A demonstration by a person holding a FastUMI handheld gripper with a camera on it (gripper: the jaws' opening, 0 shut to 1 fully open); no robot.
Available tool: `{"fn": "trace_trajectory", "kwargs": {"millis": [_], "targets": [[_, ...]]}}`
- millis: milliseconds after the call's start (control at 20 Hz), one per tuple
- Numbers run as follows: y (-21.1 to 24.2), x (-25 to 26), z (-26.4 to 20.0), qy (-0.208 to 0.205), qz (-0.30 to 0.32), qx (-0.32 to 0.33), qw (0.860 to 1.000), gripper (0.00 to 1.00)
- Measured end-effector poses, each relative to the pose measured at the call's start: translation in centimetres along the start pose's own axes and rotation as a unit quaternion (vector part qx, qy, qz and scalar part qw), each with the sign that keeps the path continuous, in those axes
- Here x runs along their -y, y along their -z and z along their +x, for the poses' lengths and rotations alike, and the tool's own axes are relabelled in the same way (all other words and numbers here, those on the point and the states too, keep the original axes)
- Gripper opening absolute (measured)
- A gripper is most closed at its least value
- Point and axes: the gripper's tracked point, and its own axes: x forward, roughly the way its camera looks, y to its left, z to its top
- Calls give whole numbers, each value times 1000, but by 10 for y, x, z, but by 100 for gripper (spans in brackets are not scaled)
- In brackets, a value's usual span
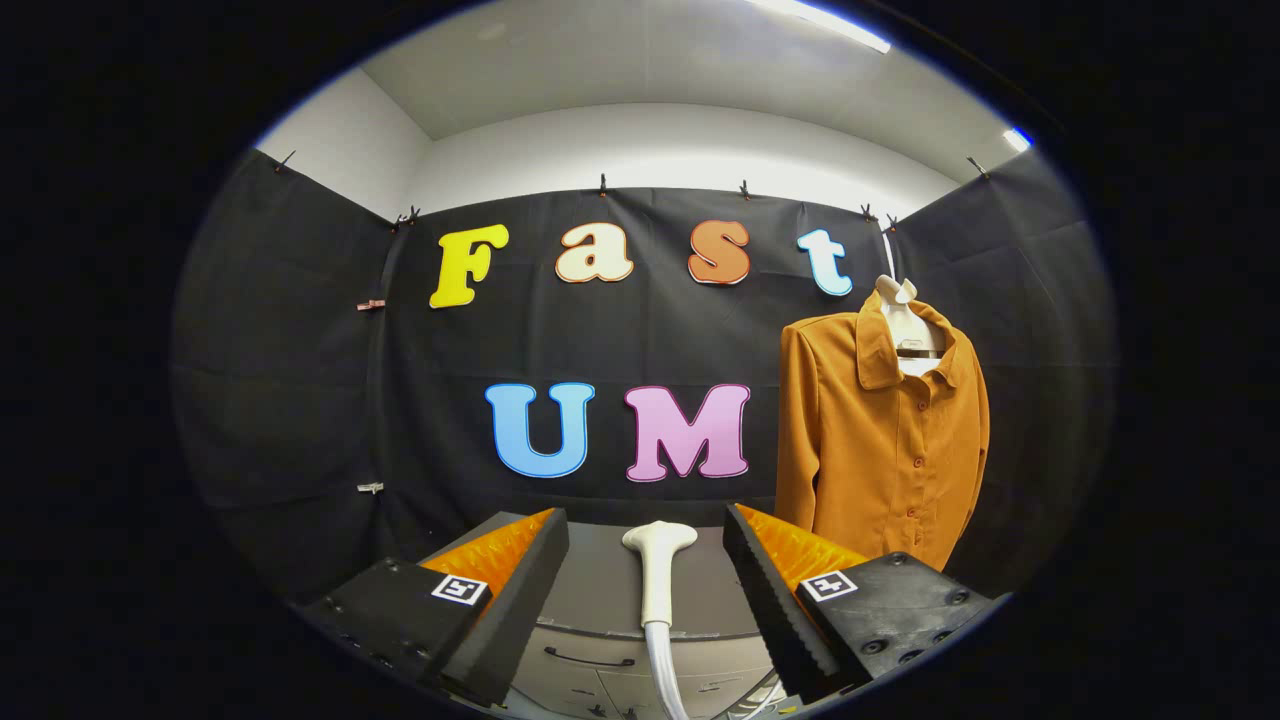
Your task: Iron the clothes twice with a garment steamer, once on the left side and once on the right side.
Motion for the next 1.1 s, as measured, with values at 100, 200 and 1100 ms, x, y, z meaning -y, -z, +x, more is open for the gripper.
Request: {"fn": "trace_trajectory", "kwargs": {"millis": [100,200,1100], "targets": [[1,-1,1,2,-1,-2,1000,98],[1,-2,2,2,-4,-1,1000,98],[52,-25,32,41,6,-61,997,98]]}}
